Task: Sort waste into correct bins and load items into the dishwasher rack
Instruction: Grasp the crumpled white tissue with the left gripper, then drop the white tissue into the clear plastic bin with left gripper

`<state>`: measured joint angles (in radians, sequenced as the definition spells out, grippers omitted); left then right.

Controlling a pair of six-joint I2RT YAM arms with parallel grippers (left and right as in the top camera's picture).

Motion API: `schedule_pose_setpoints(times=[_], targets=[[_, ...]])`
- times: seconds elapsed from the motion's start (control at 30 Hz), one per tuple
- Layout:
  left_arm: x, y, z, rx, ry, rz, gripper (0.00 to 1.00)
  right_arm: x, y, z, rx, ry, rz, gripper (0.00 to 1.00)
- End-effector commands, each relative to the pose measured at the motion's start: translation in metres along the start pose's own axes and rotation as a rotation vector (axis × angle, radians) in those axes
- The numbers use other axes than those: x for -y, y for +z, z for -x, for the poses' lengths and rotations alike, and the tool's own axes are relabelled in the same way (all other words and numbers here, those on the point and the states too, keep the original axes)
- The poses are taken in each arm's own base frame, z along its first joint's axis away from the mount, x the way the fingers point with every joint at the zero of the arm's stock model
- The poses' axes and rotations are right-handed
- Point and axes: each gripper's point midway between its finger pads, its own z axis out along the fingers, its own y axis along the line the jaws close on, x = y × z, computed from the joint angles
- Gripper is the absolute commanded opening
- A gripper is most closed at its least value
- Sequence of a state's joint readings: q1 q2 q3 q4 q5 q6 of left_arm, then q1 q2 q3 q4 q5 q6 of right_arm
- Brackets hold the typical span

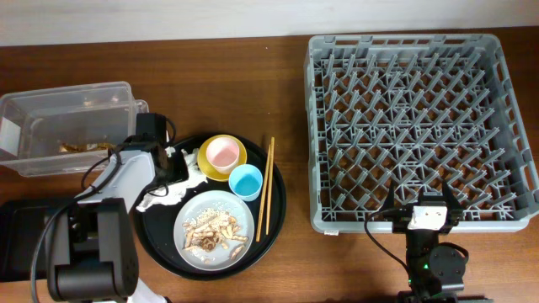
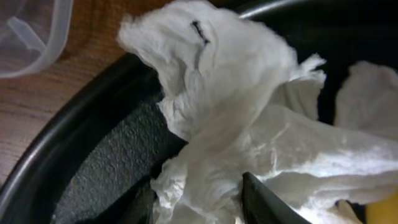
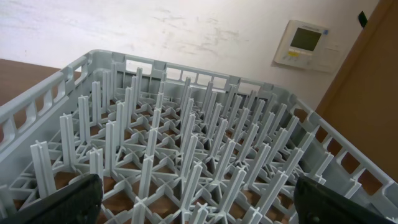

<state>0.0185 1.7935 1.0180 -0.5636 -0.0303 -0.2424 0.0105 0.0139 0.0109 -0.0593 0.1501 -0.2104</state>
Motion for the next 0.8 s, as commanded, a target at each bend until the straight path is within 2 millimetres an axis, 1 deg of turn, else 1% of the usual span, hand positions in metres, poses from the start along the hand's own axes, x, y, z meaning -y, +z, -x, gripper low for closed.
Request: schedule_pose_setpoints(times=[0.0, 0.03, 0.07, 0.1, 0.13, 0.2, 0.27, 0.3, 0.37, 0.4, 0.47, 0.5, 0.53, 0.6, 0.67, 0.77], targets=[[0.010, 0.014, -0.012, -0.055, 0.018, -0.050, 0.30, 0.003, 0.000, -0.004, -0.010, 0.001, -0.020, 0.98], [0.010, 0.014, -0.013, -0.056, 0.018, -0.049, 0.20, 0.003, 0.000, -0.004, -0.010, 0.001, -0.020, 0.98], [0.010, 0.014, -0.013, -0.057, 0.017, -0.049, 0.04, 0.003, 0.000, -0.004, -0.010, 0.001, -0.020, 0.98], [0.010, 0.012, -0.012, -0.058, 0.016, -0.049, 0.00, 0.003, 0.000, -0.004, -0.010, 0.001, -0.020, 0.98], [0.010, 0.008, -0.009, -0.060, 0.014, -0.048, 0.00, 0.003, 0.000, -0.004, -0.010, 0.001, -0.020, 0.98], [0.011, -0.009, 0.002, -0.046, 0.015, -0.047, 0.00, 0.003, 0.000, -0.004, -0.010, 0.001, -0.020, 0.98], [0.011, -0.037, 0.021, -0.007, 0.014, -0.036, 0.01, 0.003, 0.000, -0.004, -0.010, 0.001, -0.020, 0.98], [0.009, -0.060, 0.036, 0.036, 0.013, -0.014, 0.01, 0.003, 0.000, -0.004, -0.010, 0.001, -0.020, 0.98], [0.005, -0.093, 0.056, 0.113, 0.008, 0.009, 0.01, 0.003, 0.000, -0.004, -0.010, 0.001, -0.020, 0.98], [0.003, -0.129, 0.079, 0.219, -0.006, 0.012, 0.01, 0.003, 0.000, -0.004, -0.010, 0.001, -0.020, 0.99], [-0.003, -0.153, 0.095, 0.306, -0.032, 0.013, 0.01, 0.003, 0.000, -0.004, -0.010, 0.001, -0.020, 0.98], [-0.010, -0.167, 0.106, 0.365, -0.070, 0.018, 0.01, 0.003, 0.000, -0.004, -0.010, 0.001, -0.020, 0.98], [-0.018, -0.177, 0.114, 0.411, -0.119, 0.025, 0.00, 0.003, 0.000, -0.004, -0.010, 0.001, -0.020, 0.98], [-0.043, -0.192, 0.128, 0.501, -0.269, 0.054, 0.01, 0.003, 0.000, -0.004, -0.010, 0.001, -0.020, 0.98], [-0.077, -0.199, 0.143, 0.576, -0.454, 0.080, 0.00, 0.003, 0.000, -0.004, -0.010, 0.001, -0.020, 0.98], [-0.114, -0.201, 0.159, 0.647, -0.603, 0.086, 0.01, 0.003, 0.000, -0.004, -0.010, 0.001, -0.020, 0.98]])
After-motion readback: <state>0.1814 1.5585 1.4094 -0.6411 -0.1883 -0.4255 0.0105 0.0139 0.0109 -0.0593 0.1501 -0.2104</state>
